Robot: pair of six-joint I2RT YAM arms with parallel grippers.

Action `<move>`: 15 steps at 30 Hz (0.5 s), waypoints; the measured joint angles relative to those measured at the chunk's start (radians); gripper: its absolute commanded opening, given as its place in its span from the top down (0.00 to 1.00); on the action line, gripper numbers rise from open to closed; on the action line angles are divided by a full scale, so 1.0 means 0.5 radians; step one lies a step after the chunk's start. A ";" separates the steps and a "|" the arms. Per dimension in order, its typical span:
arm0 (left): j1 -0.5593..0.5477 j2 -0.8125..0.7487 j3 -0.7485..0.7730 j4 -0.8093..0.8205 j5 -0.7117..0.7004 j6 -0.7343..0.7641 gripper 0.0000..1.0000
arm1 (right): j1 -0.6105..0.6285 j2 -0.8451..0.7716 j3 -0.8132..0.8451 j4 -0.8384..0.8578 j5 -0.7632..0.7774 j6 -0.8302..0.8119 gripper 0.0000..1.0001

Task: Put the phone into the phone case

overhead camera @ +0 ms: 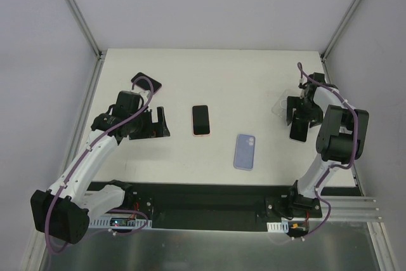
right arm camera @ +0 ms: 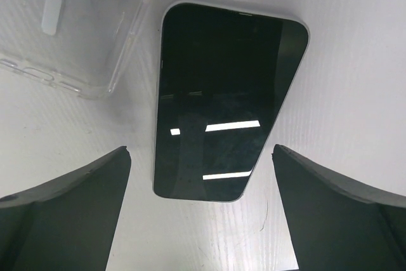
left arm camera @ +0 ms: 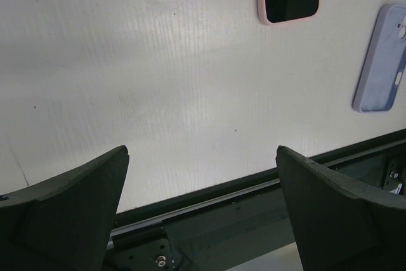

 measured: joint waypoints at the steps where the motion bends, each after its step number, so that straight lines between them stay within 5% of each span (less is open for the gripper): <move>1: 0.000 -0.001 0.001 0.000 0.000 0.000 0.01 | -0.004 0.007 0.000 0.004 0.000 0.000 0.04; 15: 0.000 -0.004 0.001 0.002 0.036 0.001 0.01 | -0.020 0.077 0.016 0.053 -0.018 0.002 0.03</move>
